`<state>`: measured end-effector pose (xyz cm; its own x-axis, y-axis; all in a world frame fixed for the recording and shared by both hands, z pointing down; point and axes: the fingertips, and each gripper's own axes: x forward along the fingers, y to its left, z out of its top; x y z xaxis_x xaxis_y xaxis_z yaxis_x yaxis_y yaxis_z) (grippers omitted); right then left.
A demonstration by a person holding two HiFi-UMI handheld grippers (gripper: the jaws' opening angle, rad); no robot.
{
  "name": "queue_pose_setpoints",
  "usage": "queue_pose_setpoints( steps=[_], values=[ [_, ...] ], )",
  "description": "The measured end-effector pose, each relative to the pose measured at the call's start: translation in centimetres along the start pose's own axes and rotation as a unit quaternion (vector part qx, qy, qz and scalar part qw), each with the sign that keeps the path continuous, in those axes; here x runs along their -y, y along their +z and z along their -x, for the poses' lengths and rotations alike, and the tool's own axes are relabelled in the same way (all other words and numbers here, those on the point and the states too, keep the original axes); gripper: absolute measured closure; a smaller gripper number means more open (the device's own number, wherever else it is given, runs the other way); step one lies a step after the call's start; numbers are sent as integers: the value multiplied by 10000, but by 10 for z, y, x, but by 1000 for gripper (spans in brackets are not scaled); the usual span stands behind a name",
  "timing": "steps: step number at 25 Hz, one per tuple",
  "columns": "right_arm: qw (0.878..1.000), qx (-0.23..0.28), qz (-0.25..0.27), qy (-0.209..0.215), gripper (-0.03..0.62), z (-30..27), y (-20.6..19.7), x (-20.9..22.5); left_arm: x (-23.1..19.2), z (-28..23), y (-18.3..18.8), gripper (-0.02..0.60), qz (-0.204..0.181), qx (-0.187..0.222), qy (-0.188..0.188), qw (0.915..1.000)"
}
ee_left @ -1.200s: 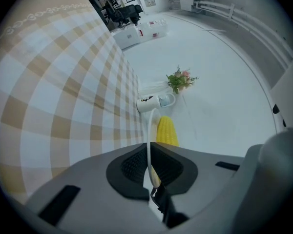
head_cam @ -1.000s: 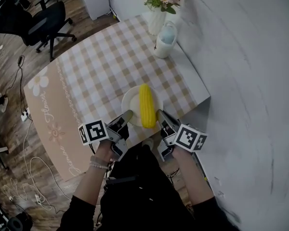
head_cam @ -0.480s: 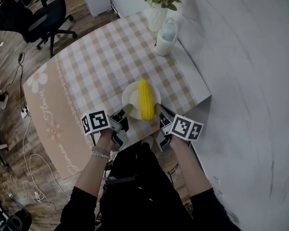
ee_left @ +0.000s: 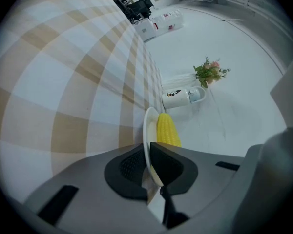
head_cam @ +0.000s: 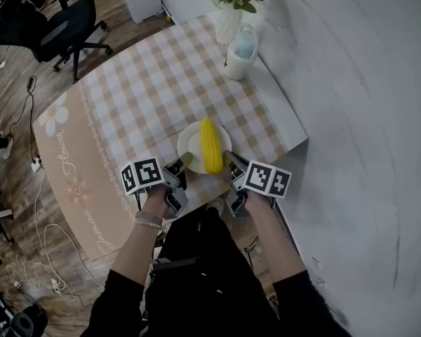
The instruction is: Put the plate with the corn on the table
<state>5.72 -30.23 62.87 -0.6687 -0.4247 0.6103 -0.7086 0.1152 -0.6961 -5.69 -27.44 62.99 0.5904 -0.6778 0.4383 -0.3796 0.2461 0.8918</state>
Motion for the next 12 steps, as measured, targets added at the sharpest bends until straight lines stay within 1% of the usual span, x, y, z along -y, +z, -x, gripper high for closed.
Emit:
queue_pose_setpoints(
  steps=[4,8,12],
  values=[
    [9999,-13,-82,-99,514,-2,0,4,-5,-3,-5,547,-106,-137,139,9998],
    [9998,-21,-118,-161,514,-4,0,7,-5,-5,-5,546,-203,-204,187,9994],
    [9996,-36,-160,-241,513,-5,-1,11,-8,-7,-6,546,-200,-308,354,9987]
  ],
)
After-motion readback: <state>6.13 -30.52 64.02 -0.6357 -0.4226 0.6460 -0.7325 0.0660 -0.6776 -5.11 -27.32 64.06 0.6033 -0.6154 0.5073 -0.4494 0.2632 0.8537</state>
